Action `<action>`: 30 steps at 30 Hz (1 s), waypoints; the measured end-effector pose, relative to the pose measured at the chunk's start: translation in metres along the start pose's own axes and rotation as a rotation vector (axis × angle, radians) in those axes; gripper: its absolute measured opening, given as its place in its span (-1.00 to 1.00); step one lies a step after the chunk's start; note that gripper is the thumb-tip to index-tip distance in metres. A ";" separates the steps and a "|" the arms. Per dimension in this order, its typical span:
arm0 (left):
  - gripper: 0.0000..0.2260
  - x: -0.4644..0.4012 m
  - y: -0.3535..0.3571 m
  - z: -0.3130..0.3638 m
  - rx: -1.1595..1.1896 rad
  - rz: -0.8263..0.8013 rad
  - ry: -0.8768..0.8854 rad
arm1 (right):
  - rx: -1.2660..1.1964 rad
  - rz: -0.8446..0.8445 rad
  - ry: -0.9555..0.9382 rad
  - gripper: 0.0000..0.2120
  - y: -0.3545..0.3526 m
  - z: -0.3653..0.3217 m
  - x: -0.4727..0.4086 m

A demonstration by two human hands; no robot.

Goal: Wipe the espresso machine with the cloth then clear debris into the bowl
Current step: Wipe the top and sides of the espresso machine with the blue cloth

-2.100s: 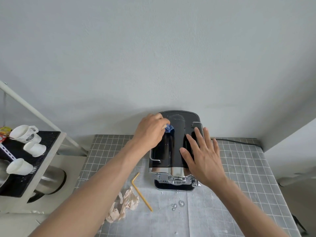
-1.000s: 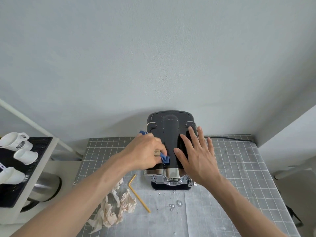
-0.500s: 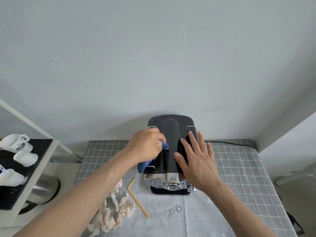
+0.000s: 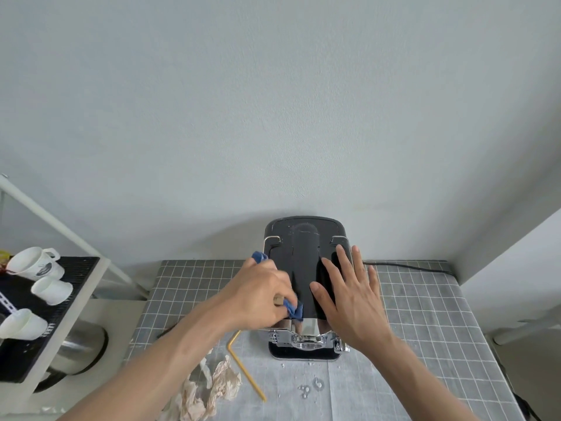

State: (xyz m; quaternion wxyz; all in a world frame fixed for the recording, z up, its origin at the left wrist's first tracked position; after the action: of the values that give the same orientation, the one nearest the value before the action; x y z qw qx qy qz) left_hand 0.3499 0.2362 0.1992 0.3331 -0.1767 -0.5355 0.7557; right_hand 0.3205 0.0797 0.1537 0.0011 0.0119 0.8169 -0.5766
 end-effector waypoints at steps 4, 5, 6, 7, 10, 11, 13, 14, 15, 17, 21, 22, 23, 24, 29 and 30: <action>-0.86 0.007 0.006 0.011 -0.027 -0.064 0.076 | -0.010 0.005 0.003 -0.35 0.001 0.001 -0.001; -0.86 0.006 0.005 0.011 -0.028 -0.065 0.079 | -0.011 0.009 0.003 -0.35 0.000 0.001 -0.001; -0.85 0.003 0.004 0.011 -0.030 -0.054 0.073 | -0.008 0.009 0.002 -0.36 0.000 0.001 -0.001; -0.84 -0.001 0.002 0.009 -0.029 -0.033 0.053 | -0.006 0.007 0.001 -0.36 0.001 0.002 -0.001; -0.79 -0.018 -0.009 -0.010 0.002 0.084 -0.068 | -0.032 0.013 -0.013 -0.39 0.001 0.001 0.000; -0.79 -0.025 -0.014 -0.017 0.001 0.129 -0.112 | -0.043 0.019 -0.016 -0.40 0.001 0.001 0.000; -0.81 -0.040 -0.023 -0.031 0.000 0.206 -0.193 | -0.063 0.024 -0.020 -0.42 0.001 0.001 0.000; -0.82 -0.048 -0.028 -0.037 0.010 0.236 -0.232 | -0.065 0.025 -0.020 -0.43 0.001 0.002 0.000; -0.83 -0.055 -0.031 -0.043 0.026 0.259 -0.267 | -0.063 0.029 -0.020 -0.43 0.001 0.002 0.000; -0.82 -0.064 -0.034 -0.051 0.062 0.275 -0.301 | -0.066 0.046 -0.018 -0.43 0.001 0.003 -0.001; -0.88 -0.059 -0.028 -0.044 0.087 0.186 -0.251 | -0.071 0.034 -0.003 -0.39 0.005 0.005 0.000; -0.89 -0.053 -0.024 -0.038 0.094 0.147 -0.219 | -0.078 0.035 0.000 -0.38 0.005 0.005 0.000; -0.89 -0.047 -0.020 -0.030 0.105 0.099 -0.183 | -0.087 0.040 0.001 -0.38 0.005 0.006 0.000; -0.89 -0.039 -0.016 -0.021 0.121 0.047 -0.144 | -0.095 0.046 0.002 -0.37 0.005 0.006 0.000; -0.88 -0.012 0.001 0.015 0.179 -0.077 -0.015 | -0.101 0.053 0.001 -0.34 0.009 0.008 -0.001; -0.88 -0.013 0.001 0.016 0.178 -0.066 -0.018 | -0.100 0.053 -0.001 -0.34 0.009 0.008 -0.001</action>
State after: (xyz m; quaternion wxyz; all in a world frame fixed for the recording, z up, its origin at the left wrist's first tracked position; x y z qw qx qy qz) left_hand 0.3488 0.2161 0.2025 0.3671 -0.1219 -0.4749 0.7904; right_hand 0.3220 0.0753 0.1427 0.0172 0.0329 0.8440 -0.5351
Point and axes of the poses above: each hand's wrist, its own x-axis away from the middle knuckle, its own y-axis out of the palm, z = x × y, the point moved 10 cm from there along -x, towards the middle knuckle
